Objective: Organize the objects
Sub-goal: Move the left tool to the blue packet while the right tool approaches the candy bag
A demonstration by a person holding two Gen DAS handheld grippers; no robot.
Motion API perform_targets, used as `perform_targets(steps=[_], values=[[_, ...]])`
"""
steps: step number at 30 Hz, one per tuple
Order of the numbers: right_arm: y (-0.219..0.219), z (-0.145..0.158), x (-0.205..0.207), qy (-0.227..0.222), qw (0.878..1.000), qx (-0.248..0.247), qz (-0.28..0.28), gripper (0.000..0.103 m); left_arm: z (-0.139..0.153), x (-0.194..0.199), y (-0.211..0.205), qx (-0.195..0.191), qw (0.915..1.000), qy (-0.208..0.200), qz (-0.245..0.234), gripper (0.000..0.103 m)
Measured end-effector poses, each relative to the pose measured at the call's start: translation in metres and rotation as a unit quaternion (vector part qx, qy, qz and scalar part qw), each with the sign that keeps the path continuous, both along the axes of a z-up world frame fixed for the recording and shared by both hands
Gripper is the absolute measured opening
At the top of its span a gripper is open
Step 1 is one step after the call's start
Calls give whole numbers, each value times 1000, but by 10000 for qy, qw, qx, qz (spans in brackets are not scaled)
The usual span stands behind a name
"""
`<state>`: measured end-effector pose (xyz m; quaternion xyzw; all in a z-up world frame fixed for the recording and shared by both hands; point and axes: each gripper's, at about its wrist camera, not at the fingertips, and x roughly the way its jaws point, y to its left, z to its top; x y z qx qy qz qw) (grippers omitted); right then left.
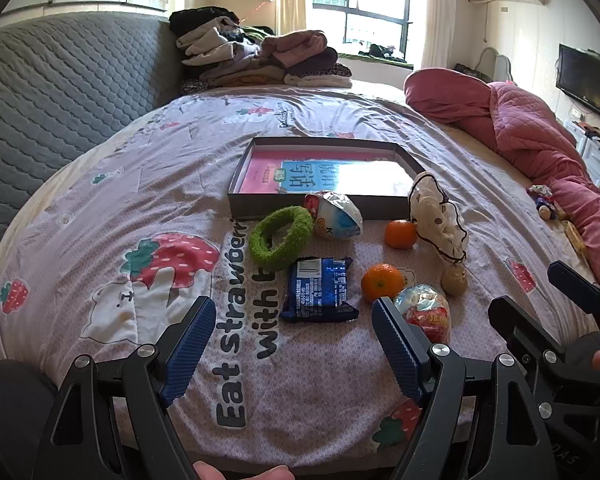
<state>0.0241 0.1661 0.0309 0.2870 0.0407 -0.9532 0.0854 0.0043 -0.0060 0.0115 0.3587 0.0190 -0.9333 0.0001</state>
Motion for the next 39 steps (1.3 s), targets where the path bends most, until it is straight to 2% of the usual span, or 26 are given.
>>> perform_targets(steps=[8,21,39], values=[[0,-3,-1,-67,10000,11,6,82,-2,-2,2,0,10000,-73,-50,81],[0,-14,-6,-303,9995,7,84,82,-19,-8,-1,83,9989,-423,-170,81],[-5,-43,-17,-939,9951,10,324,82,-45,-31,-8,290,9953,-916,-142,81]])
